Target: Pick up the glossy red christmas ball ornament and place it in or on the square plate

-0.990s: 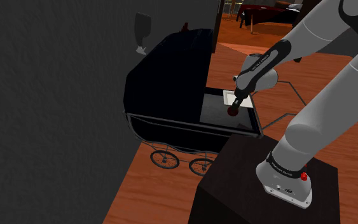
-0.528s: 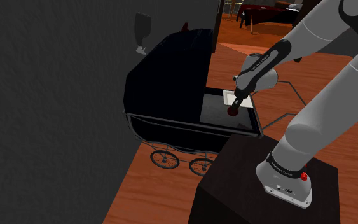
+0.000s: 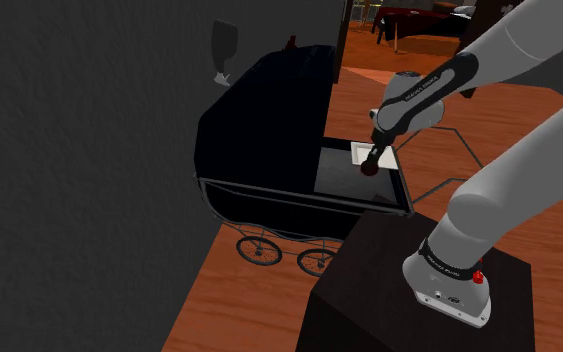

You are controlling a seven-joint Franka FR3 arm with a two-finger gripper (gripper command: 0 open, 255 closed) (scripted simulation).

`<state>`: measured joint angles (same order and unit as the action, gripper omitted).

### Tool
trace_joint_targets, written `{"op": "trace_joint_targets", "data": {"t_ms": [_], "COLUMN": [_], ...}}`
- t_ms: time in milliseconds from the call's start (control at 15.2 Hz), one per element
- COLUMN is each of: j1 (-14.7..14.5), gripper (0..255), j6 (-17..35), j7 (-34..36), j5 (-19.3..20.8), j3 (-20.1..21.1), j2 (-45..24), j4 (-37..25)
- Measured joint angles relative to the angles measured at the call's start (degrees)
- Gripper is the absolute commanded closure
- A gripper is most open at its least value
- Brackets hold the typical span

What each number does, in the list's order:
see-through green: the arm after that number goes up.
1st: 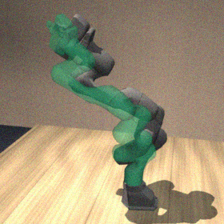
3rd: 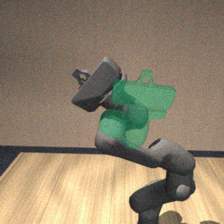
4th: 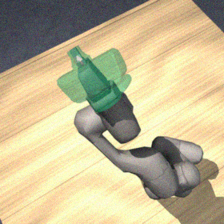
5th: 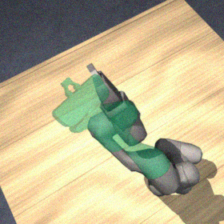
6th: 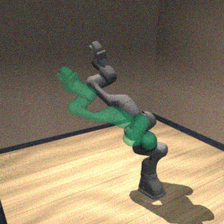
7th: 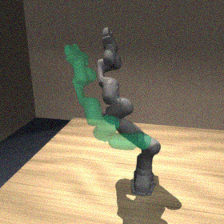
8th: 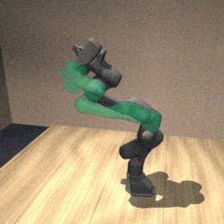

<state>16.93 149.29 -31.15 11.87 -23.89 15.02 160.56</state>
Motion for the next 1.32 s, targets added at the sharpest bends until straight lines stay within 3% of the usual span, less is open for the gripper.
{"op": "trace_joint_targets", "data": {"t_ms": [726, 1056, 1320], "j1": [1.26, 0.42, -0.44], "gripper": [255, 255, 255], "j6": [-11.39, -11.88, -11.97], "j7": [1.16, -4.84, -11.89], "j5": [1.3, -1.45, -6.27], "j3": [1.97, -2.11, -5.95], "j2": [8.81, 1.5, -6.78], "j4": [-2.68, -10.73, -18.91]}}
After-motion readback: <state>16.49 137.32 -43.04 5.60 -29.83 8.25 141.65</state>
